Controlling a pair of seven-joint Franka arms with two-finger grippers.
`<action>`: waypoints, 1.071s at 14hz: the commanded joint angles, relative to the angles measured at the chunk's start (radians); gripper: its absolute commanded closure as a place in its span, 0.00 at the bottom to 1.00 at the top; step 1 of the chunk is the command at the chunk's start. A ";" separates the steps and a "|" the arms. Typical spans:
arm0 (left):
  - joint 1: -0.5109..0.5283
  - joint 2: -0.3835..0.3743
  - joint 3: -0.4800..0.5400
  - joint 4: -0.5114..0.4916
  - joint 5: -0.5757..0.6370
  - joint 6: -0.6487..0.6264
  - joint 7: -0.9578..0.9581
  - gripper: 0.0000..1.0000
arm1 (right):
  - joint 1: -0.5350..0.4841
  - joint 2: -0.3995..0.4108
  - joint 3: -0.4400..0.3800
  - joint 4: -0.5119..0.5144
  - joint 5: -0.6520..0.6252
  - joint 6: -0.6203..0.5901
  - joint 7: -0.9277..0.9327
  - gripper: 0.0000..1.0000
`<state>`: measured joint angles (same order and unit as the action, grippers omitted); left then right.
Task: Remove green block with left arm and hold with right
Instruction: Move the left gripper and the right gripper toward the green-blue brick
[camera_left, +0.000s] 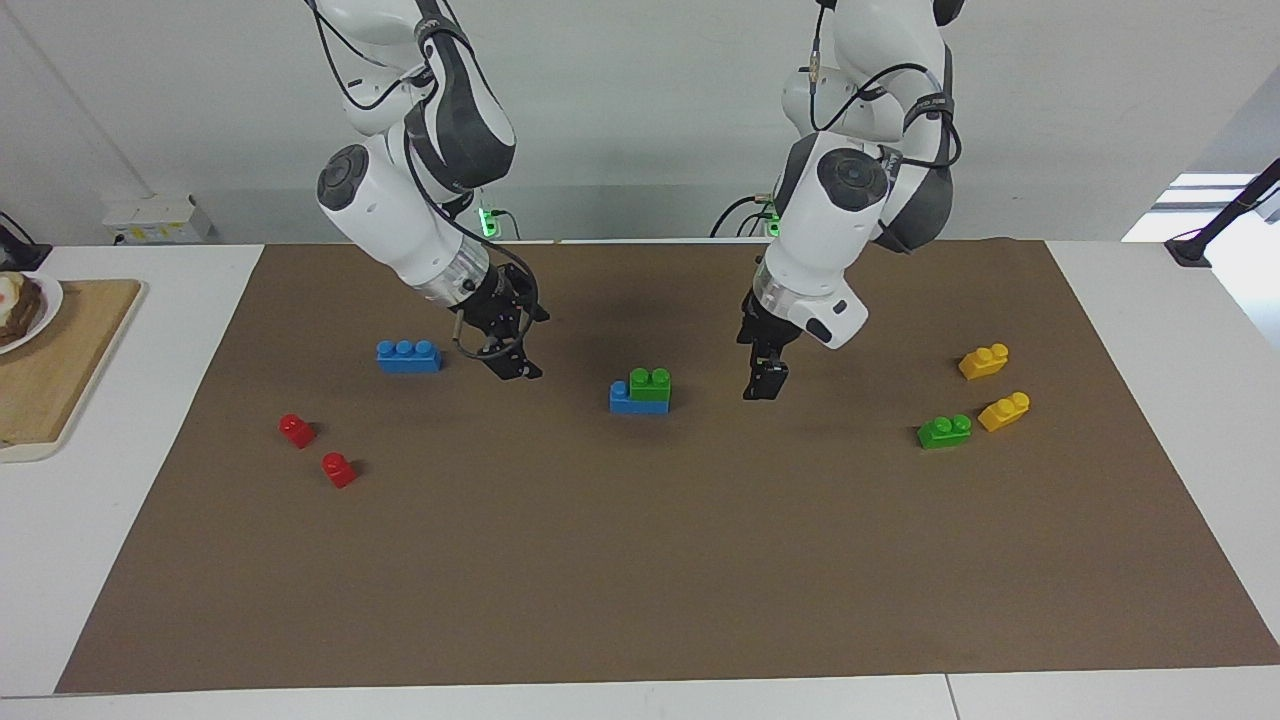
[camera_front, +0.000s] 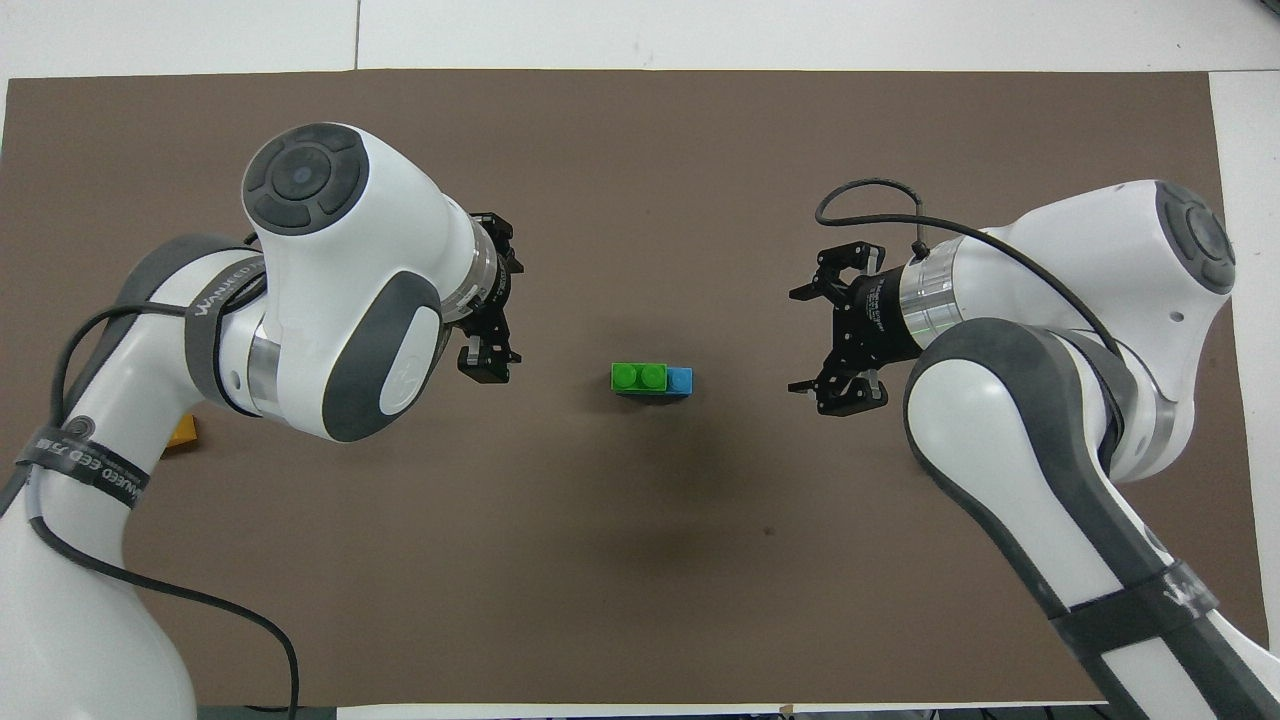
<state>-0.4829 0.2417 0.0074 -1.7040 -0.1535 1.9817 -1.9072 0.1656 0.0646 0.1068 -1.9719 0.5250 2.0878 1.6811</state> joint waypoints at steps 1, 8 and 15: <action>-0.043 0.014 0.016 -0.025 -0.012 0.031 -0.050 0.00 | 0.034 0.000 -0.001 -0.056 0.020 0.083 -0.040 0.00; -0.118 0.096 0.013 -0.034 0.048 0.081 -0.202 0.00 | 0.092 0.052 -0.001 -0.082 0.020 0.161 -0.064 0.00; -0.155 0.096 0.013 -0.057 0.048 0.111 -0.273 0.00 | 0.132 0.078 -0.001 -0.120 0.021 0.244 -0.095 0.00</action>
<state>-0.6126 0.3472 0.0070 -1.7368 -0.1239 2.0650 -2.1410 0.2850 0.1455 0.1074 -2.0718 0.5250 2.3021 1.6240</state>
